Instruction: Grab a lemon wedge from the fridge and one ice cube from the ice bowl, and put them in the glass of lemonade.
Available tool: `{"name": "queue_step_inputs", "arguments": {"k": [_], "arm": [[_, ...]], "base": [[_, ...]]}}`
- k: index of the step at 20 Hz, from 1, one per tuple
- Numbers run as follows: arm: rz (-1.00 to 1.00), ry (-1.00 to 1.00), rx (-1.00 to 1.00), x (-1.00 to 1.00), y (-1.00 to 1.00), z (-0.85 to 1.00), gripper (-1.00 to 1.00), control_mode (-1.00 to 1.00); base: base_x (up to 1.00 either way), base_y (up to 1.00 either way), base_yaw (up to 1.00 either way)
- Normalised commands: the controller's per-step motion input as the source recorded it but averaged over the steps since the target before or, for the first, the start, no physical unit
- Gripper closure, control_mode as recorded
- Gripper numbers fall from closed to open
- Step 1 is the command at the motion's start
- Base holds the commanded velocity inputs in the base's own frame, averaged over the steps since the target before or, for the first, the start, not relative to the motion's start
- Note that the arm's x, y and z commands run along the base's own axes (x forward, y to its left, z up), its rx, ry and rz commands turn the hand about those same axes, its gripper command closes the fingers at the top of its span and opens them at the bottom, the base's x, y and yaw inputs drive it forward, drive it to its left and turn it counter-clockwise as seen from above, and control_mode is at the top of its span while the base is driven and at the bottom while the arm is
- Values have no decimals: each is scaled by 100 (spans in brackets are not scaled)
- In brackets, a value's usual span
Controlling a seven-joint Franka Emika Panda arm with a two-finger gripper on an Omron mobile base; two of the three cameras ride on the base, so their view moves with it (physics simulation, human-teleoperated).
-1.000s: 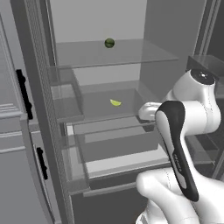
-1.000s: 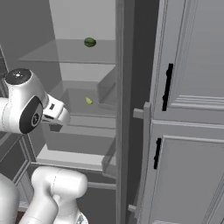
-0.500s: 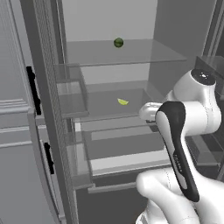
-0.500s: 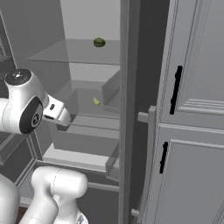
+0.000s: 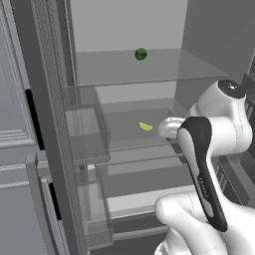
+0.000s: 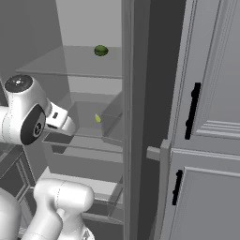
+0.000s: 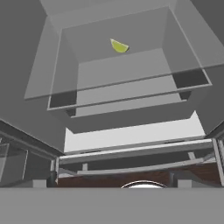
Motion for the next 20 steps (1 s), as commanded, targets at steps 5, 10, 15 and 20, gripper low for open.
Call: {"name": "queue_step_inputs", "arguments": {"k": [5, 10, 15, 20], "arm": [[0, 0, 0, 0, 0, 0, -100, 100], [0, -12, -3, 44, -9, -21, -100, -100], [1, -3, -7, 88, -1, -33, -100, -100], [7, 0, 0, 88, -34, -29, -100, -100]], "base": [[63, 13, -1], [11, 0, 0], [0, 0, 0], [0, 0, 0]]}}
